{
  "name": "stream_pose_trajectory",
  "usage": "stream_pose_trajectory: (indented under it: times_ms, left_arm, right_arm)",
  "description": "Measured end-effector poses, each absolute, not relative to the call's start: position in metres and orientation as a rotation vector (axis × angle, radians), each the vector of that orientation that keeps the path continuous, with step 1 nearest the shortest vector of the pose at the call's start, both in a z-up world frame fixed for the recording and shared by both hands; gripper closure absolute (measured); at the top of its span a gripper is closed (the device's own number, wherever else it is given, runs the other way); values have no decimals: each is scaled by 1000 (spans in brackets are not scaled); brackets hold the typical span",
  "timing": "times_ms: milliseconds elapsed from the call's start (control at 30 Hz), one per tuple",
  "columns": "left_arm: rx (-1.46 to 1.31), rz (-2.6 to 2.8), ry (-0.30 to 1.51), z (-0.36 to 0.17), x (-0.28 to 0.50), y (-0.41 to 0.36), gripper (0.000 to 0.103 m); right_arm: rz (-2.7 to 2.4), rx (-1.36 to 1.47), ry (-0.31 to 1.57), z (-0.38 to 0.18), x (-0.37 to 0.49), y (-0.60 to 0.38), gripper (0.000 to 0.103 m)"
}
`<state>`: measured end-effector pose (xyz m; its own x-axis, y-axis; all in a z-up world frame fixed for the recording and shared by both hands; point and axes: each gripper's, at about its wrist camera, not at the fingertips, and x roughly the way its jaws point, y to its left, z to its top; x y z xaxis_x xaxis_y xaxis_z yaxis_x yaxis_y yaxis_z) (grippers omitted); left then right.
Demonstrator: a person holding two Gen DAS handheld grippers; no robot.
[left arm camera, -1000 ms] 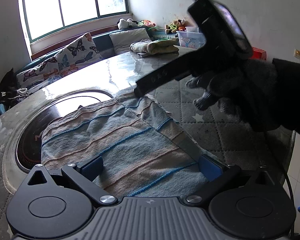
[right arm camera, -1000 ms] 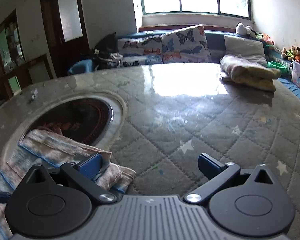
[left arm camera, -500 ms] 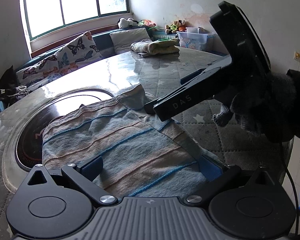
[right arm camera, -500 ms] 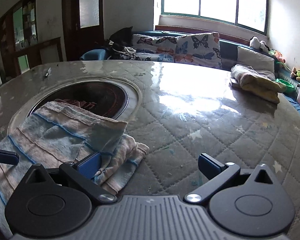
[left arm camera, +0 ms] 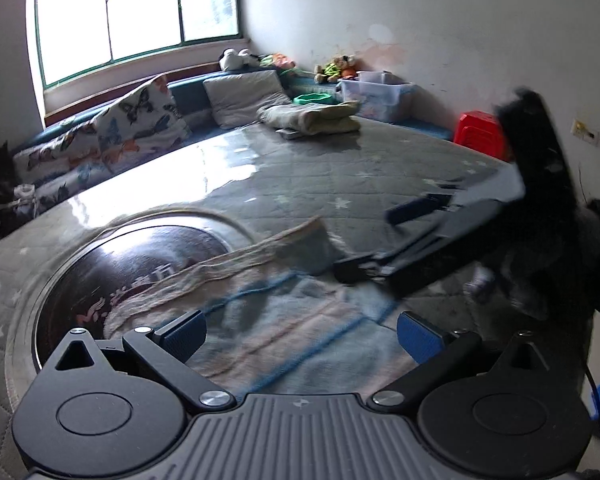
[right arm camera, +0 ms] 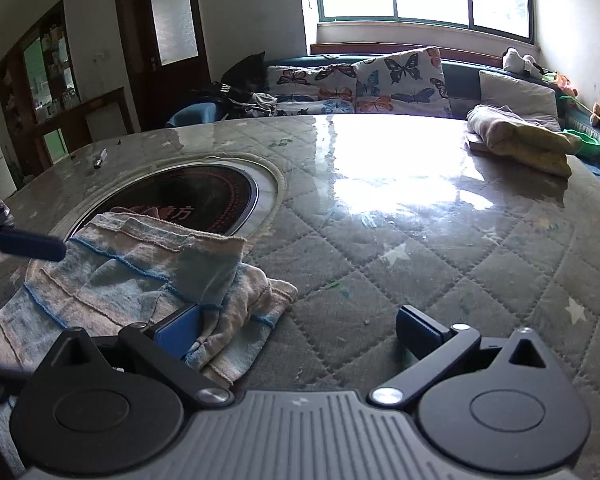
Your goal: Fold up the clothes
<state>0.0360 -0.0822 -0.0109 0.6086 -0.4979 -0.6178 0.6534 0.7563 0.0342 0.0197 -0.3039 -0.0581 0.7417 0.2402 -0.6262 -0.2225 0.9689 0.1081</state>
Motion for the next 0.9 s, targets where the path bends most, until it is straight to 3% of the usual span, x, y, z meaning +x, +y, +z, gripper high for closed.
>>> stream_pose_trajectory:
  times_ms: [233, 433, 900]
  left_arm:
    - [192, -564, 616, 0, 59, -68, 5]
    - [170, -398, 687, -9, 92, -68, 28]
    - [148, -271, 708, -23, 103, -42, 27]
  right_arm:
    - [255, 26, 688, -59, 20, -303, 0]
    - [254, 26, 687, -59, 20, -303, 0]
    - [254, 26, 686, -59, 21, -303, 0]
